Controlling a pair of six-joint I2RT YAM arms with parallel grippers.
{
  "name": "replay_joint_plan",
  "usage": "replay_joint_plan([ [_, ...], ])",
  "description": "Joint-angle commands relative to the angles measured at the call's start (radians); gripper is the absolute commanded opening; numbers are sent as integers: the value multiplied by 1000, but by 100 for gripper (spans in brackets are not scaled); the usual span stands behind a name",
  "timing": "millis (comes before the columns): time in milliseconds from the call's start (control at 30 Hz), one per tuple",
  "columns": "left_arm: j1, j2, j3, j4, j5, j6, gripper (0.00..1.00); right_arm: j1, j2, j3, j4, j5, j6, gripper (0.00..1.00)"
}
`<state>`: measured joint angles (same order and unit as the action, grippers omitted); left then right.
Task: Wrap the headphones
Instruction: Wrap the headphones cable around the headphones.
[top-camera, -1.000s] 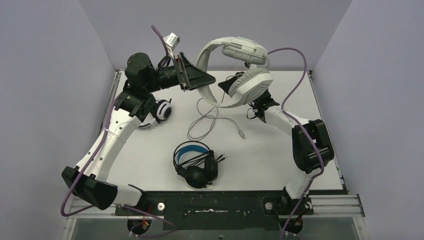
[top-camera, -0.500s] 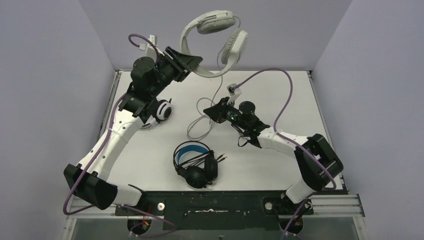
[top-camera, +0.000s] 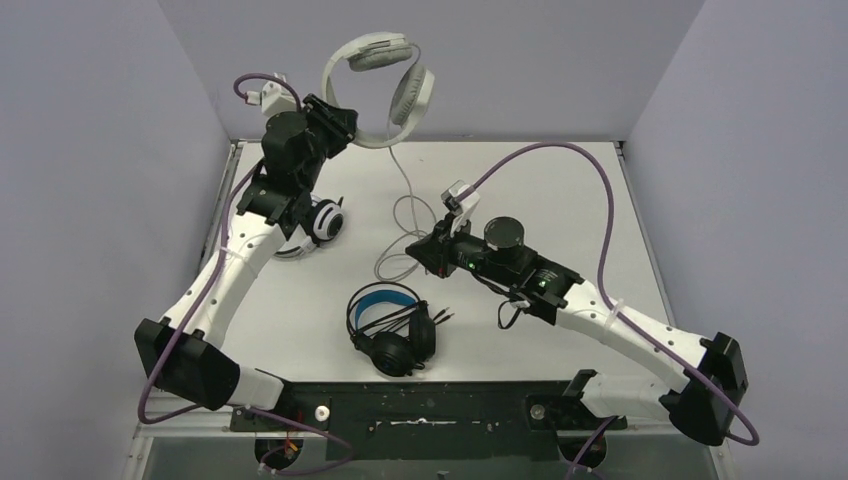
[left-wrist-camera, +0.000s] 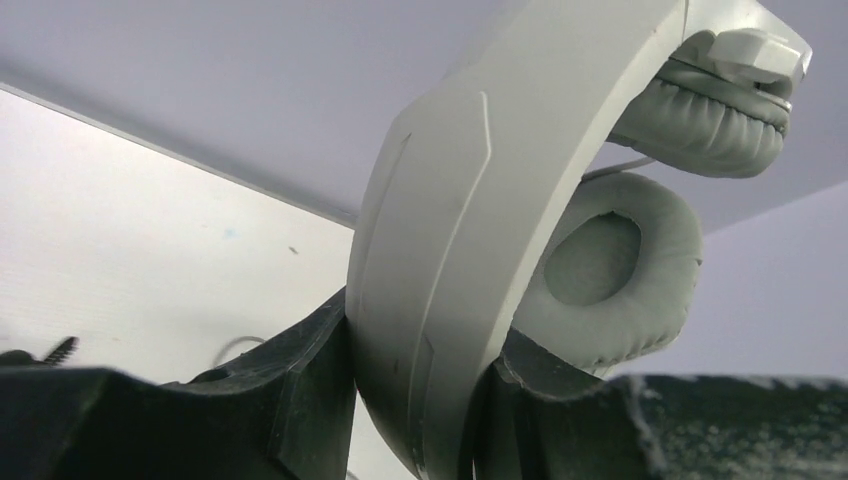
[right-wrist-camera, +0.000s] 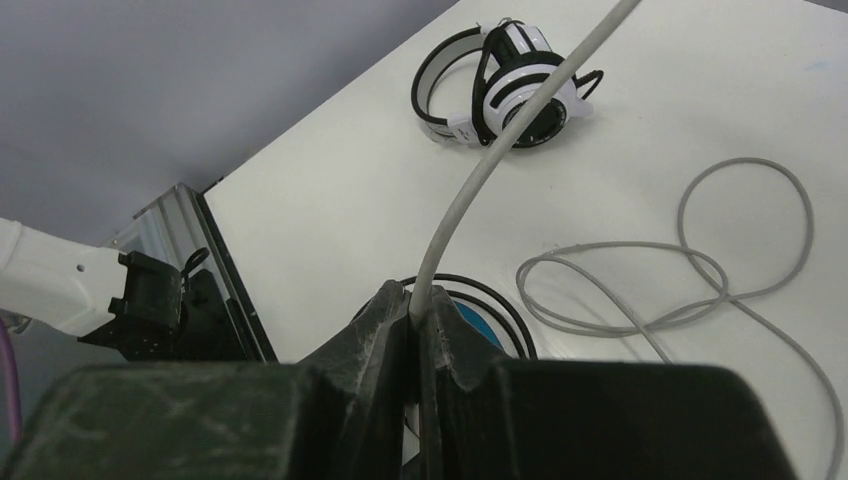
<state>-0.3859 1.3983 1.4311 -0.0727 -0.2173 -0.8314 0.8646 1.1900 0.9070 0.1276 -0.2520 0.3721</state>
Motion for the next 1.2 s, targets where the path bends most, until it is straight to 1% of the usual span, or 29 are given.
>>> replay_joint_plan([
  [0, 24, 26, 48, 101, -24, 151, 0, 21, -73, 147, -267, 6, -143, 0],
  [167, 25, 30, 47, 81, -30, 262, 0, 21, -73, 326, -559, -15, -238, 0],
  [233, 25, 26, 36, 77, -13, 306, 0, 22, -55, 412, -693, 27, -287, 0],
  [267, 25, 24, 39, 34, 6, 319, 0, 21, -44, 469, -750, 56, -311, 0],
  [367, 22, 24, 63, -60, 104, 357, 0, 21, -26, 550, -851, 158, -377, 0],
  [400, 16, 23, 74, -104, 151, 372, 0, 21, -21, 571, -867, 192, -405, 0],
  [533, -18, 9, 111, -285, 249, 435, 0, 21, 11, 655, -906, 311, -485, 0],
  [667, -51, -26, 112, -397, 353, 514, 0, 21, 55, 741, -937, 427, -564, 0],
  [833, -66, -57, 76, -427, 529, 572, 0, 16, 81, 814, -922, 504, -628, 3],
  [967, -85, -82, 65, -465, 633, 595, 0, 6, 105, 847, -922, 532, -662, 4],
  [1067, -86, -114, 39, -455, 671, 580, 0, -22, 113, 838, -902, 535, -679, 4],
  [1167, -87, -123, 32, -462, 702, 572, 0, -67, 119, 823, -875, 498, -682, 5],
])
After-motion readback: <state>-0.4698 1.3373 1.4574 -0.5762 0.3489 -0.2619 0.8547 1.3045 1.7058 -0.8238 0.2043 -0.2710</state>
